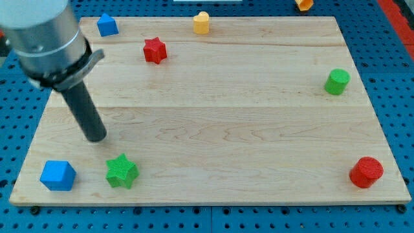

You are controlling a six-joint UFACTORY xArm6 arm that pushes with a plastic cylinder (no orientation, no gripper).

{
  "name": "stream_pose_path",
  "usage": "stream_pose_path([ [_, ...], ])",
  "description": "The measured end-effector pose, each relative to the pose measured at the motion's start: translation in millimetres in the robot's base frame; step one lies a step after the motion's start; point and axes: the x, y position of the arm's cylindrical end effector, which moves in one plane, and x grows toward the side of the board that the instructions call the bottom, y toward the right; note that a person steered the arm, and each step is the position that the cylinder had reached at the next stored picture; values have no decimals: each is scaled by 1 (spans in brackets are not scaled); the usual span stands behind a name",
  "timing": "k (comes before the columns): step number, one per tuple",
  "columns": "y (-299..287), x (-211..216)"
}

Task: Move the green star to the center of the board

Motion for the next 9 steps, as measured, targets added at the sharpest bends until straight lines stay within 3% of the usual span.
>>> stream_pose_path([
  [3, 21, 86],
  [4, 53, 90],
  [7, 66, -4],
  [9, 124, 3],
])
